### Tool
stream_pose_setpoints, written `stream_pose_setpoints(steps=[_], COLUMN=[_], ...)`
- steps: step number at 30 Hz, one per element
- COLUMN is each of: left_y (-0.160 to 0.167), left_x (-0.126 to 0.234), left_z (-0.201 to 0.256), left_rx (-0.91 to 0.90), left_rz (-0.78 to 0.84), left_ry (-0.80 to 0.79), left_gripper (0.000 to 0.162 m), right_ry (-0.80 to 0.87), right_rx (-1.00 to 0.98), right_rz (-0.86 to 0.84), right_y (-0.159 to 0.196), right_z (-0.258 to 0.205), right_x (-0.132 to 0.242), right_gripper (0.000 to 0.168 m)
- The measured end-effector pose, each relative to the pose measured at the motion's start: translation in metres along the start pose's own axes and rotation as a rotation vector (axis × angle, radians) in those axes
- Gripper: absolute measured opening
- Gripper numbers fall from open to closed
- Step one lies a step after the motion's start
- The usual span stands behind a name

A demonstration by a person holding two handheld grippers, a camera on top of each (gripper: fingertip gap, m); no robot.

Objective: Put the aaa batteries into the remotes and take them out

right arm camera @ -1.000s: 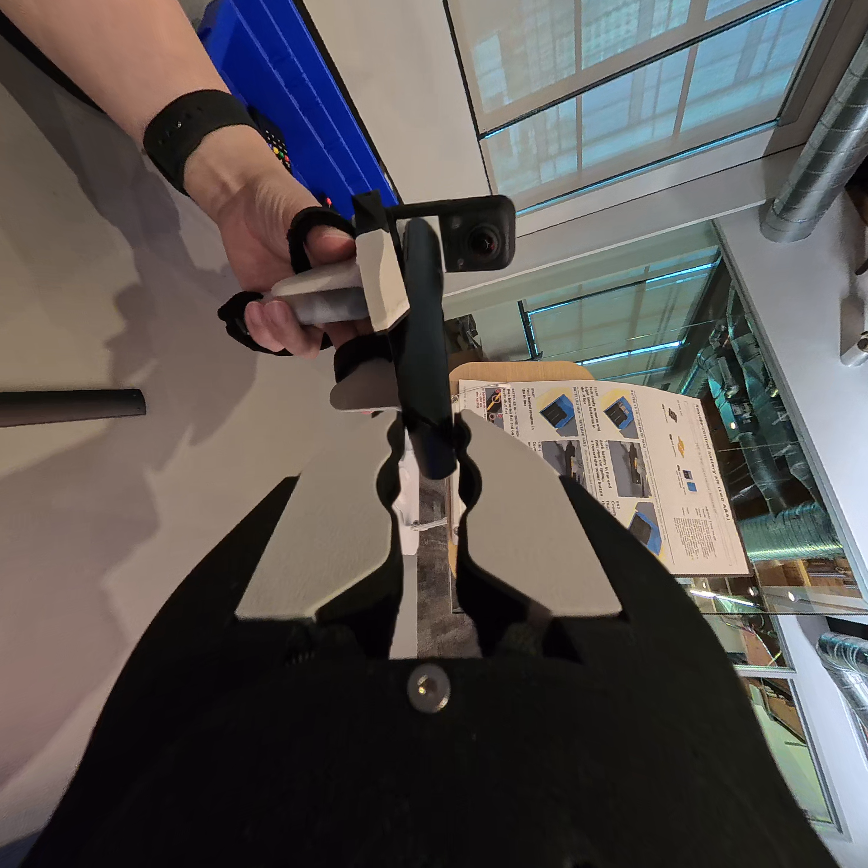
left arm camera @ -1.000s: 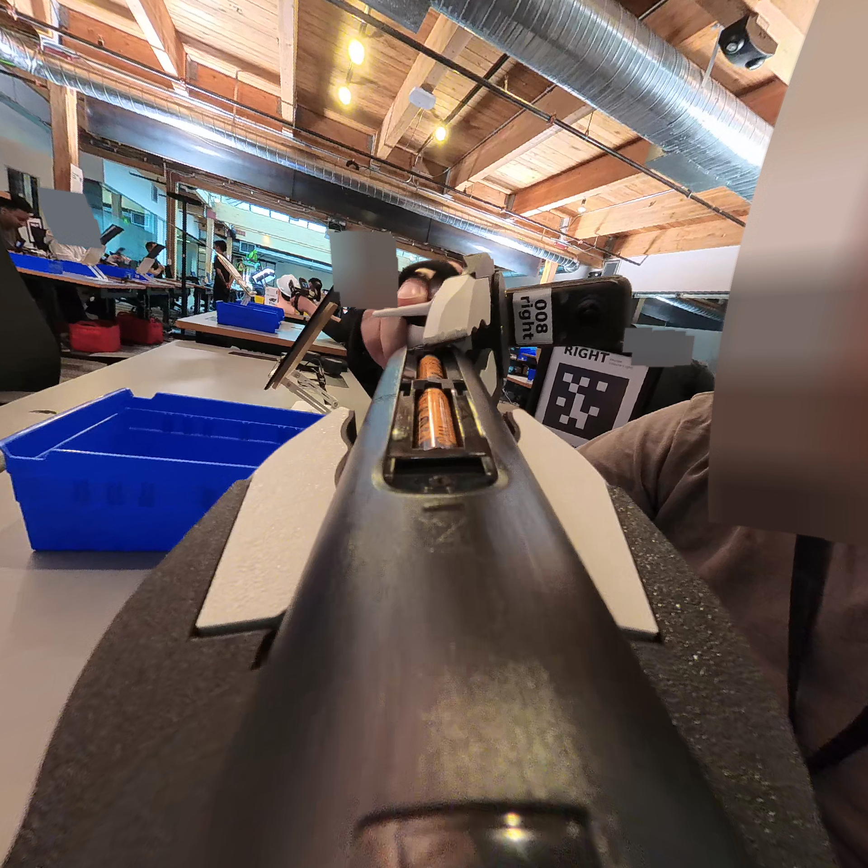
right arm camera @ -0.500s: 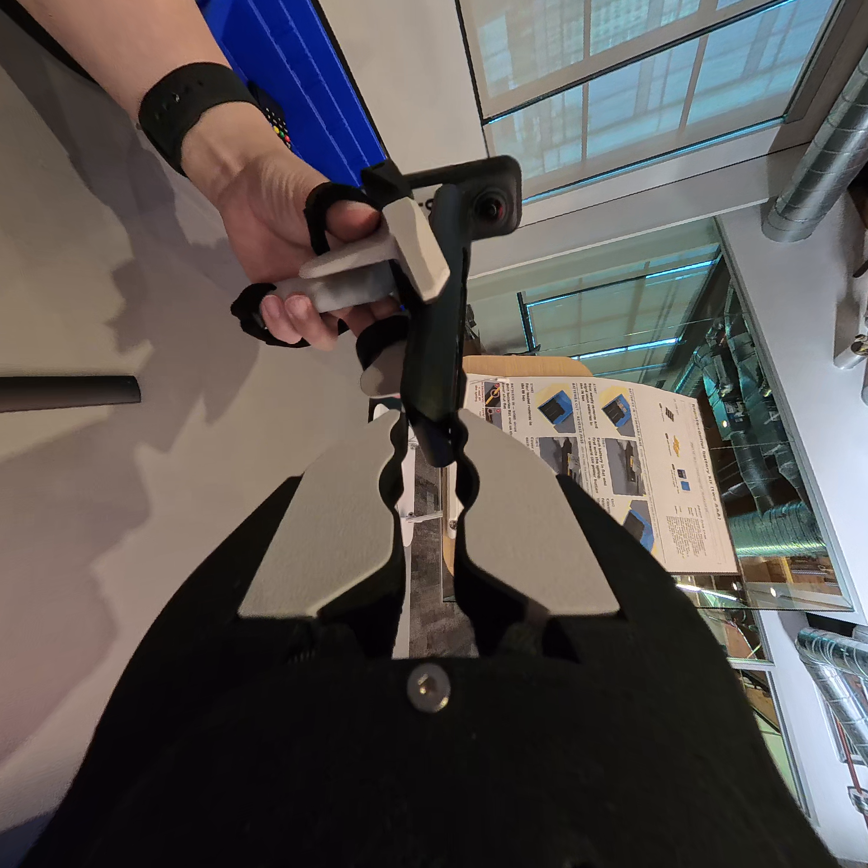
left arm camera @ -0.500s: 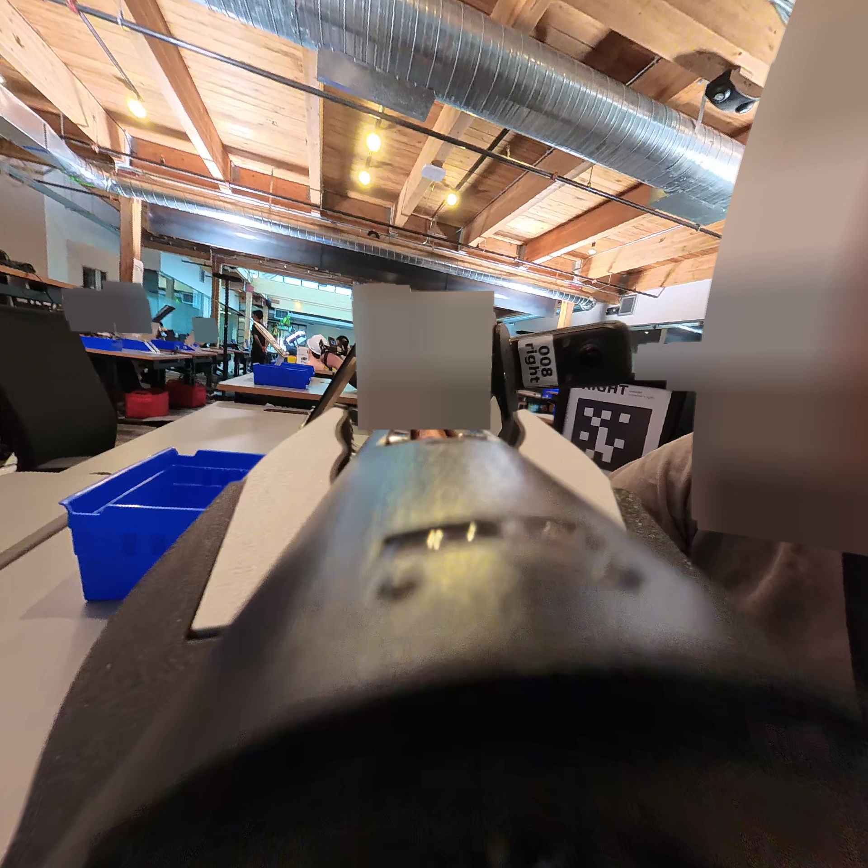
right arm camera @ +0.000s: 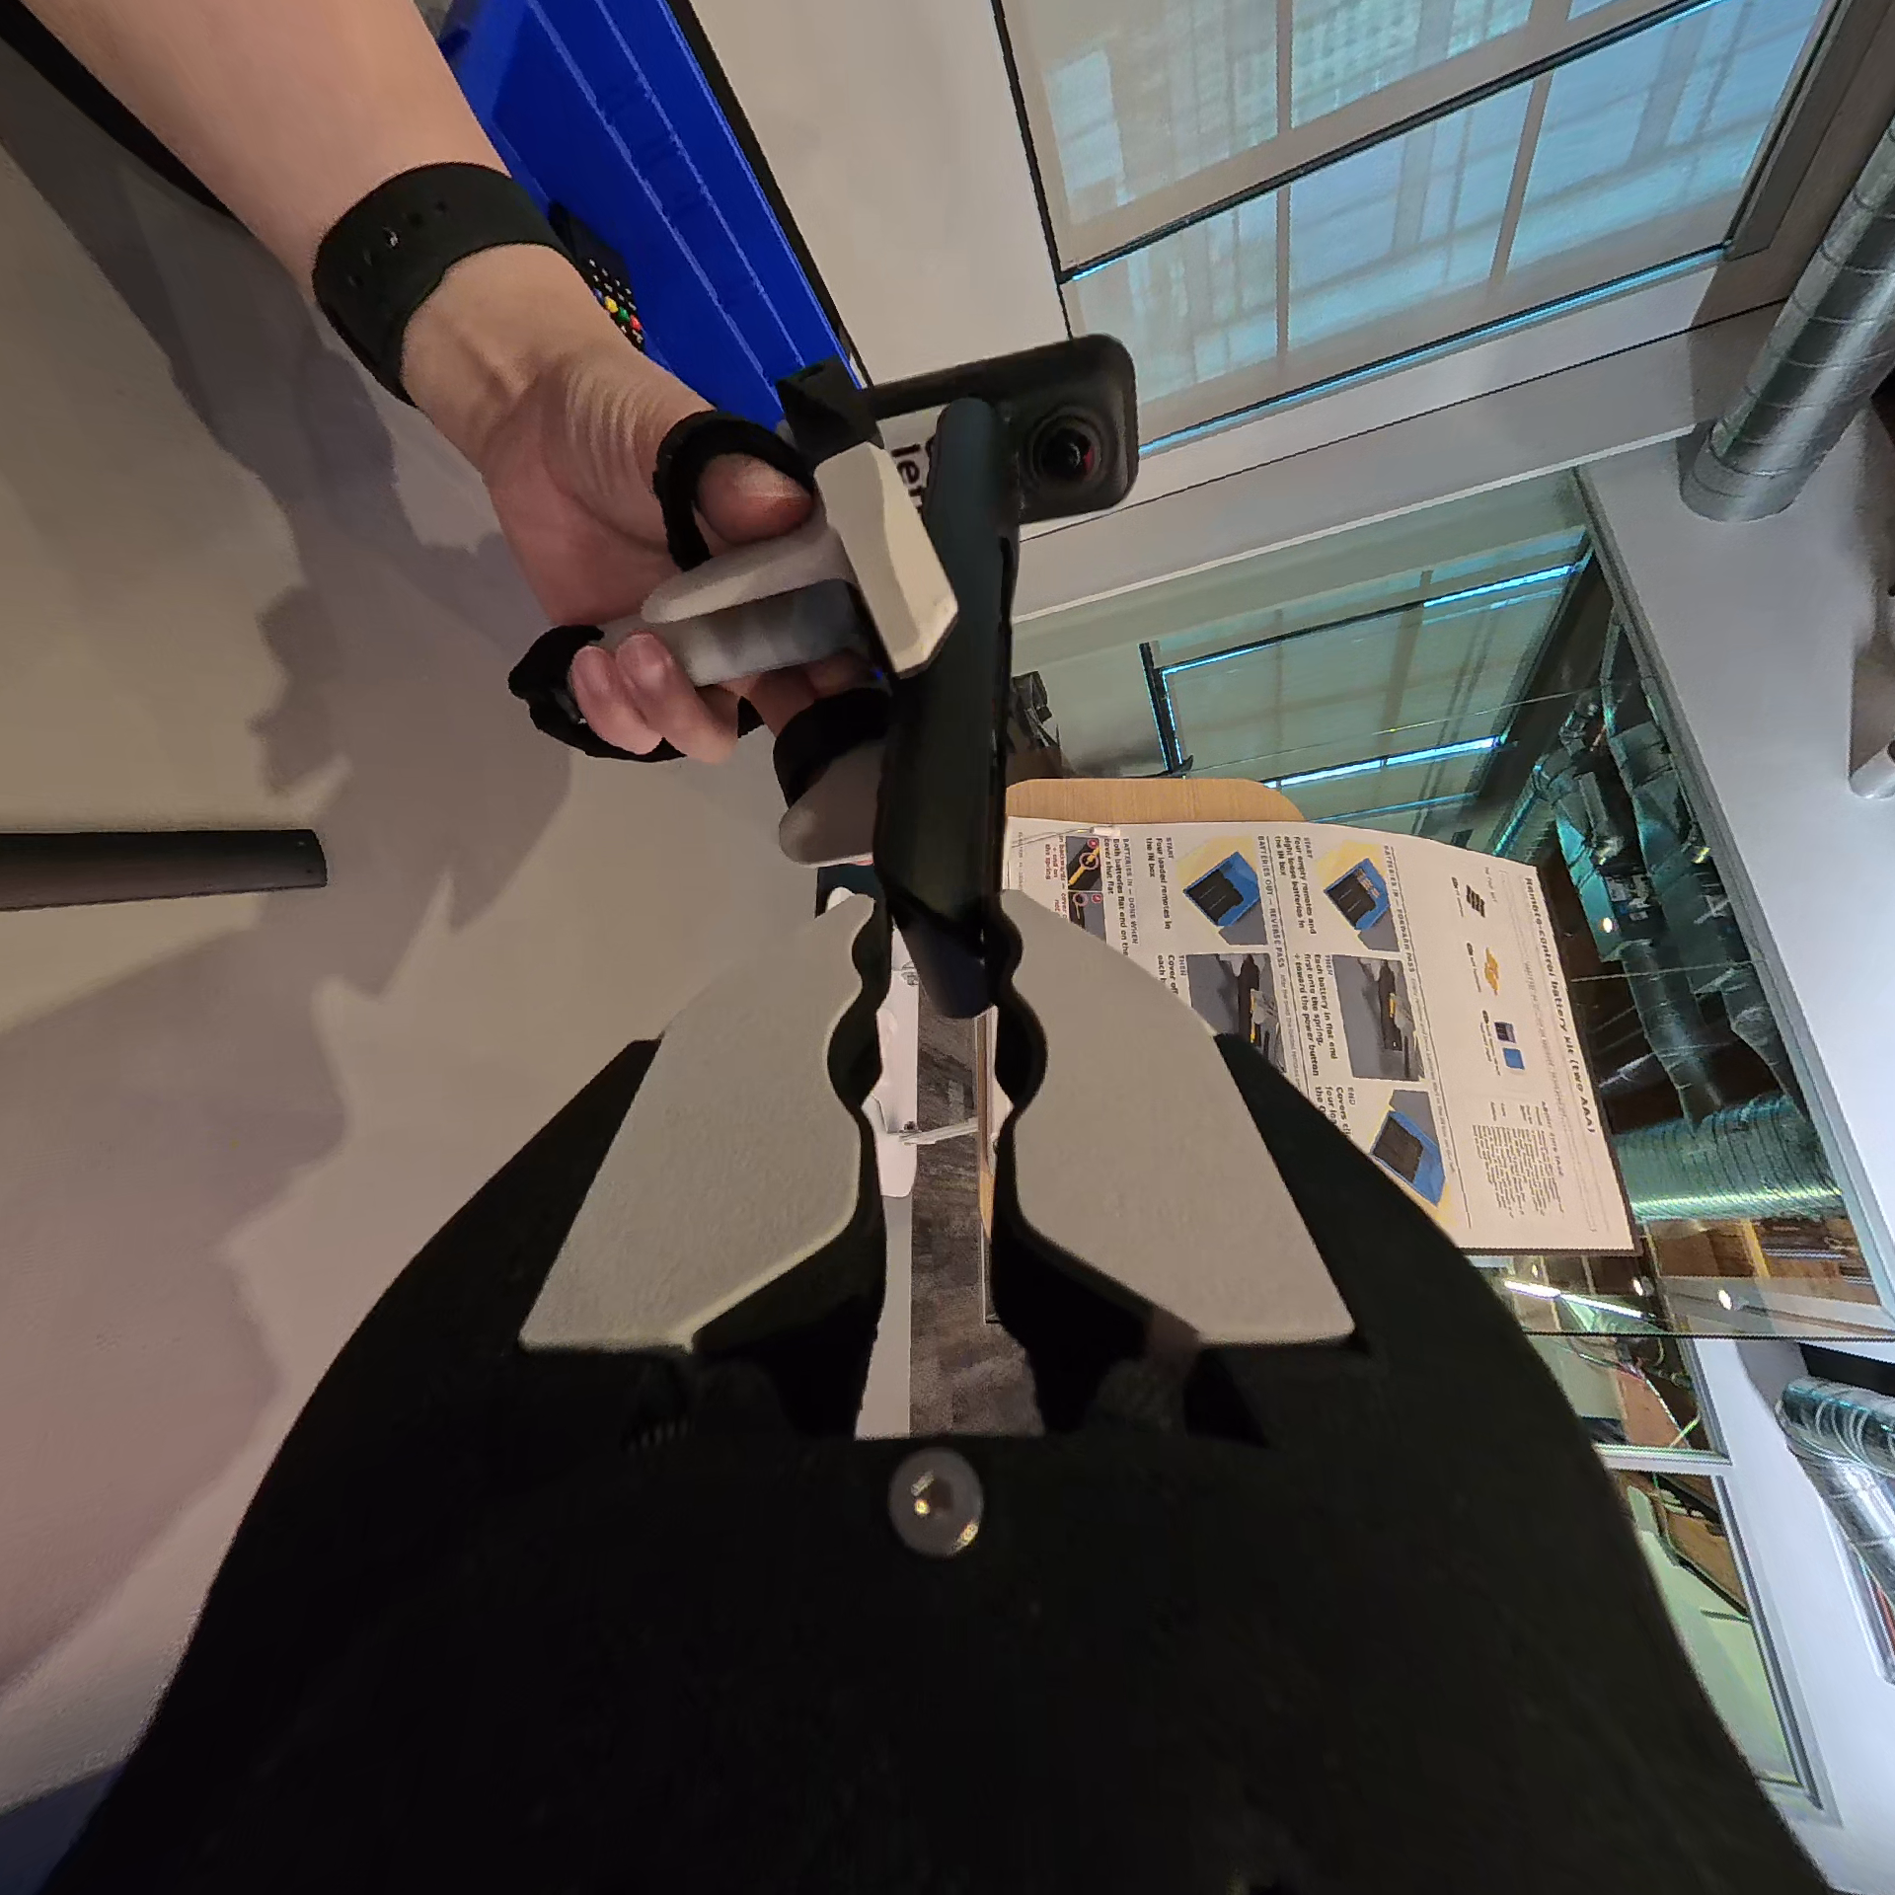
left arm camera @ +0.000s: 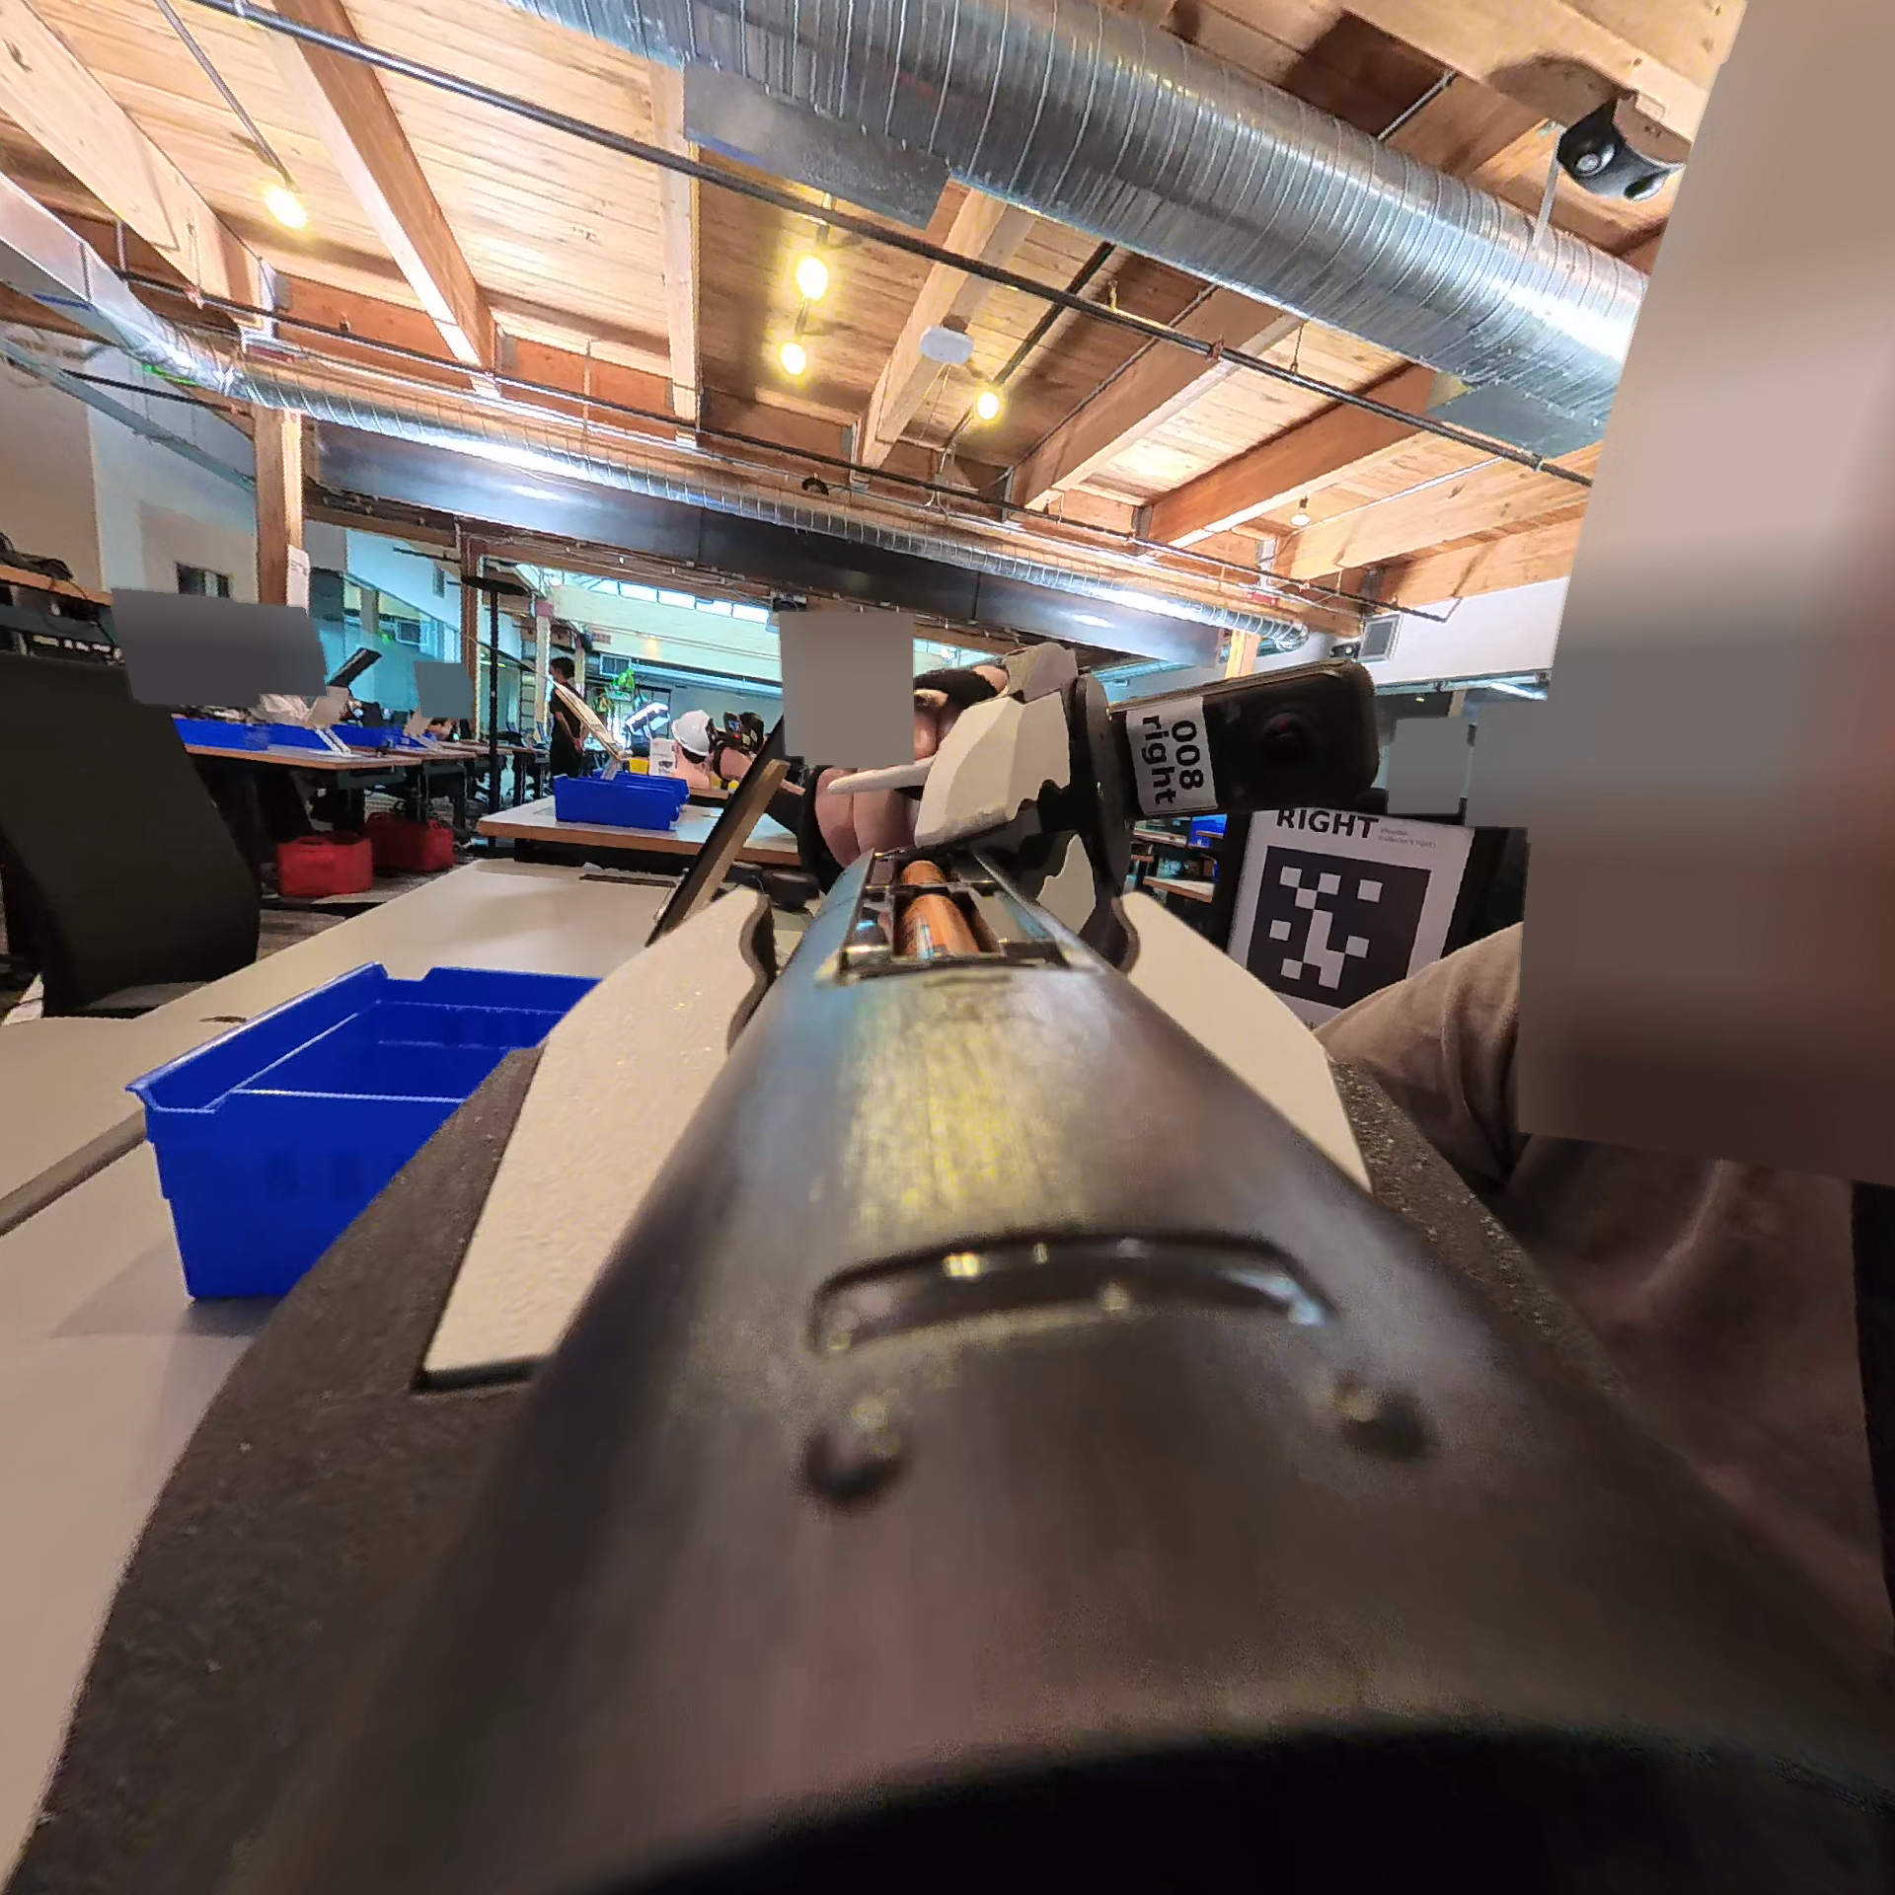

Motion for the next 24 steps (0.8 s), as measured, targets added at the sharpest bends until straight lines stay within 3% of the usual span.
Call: stream_pose_setpoints(steps=[13,24], left_y=[-0.009,-0.015], left_x=[0.007,0.014], left_z=[-0.004,-0.008], left_rx=[0.052,-0.018], left_rz=[0.080,0.047], left_ry=[-0.014,-0.057], left_gripper=[0.060,0.061], right_ry=[0.075,0.055], right_rx=[-0.053,-0.192], right_rz=[0.061,0.111], right_y=[0.001,0.018], right_z=[0.009,0.012], right_x=[0.009,0.007], right_gripper=[0.029,0.038])
Point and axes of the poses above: each gripper's, where its closed fingertips meet, x back along the fingers, y out of its underside, z = x × y across the jaws, the point moved 7 cm from there along x, back along the fingers, and after that the axes turned 8 degrees about -y, right-handed, at the moved point
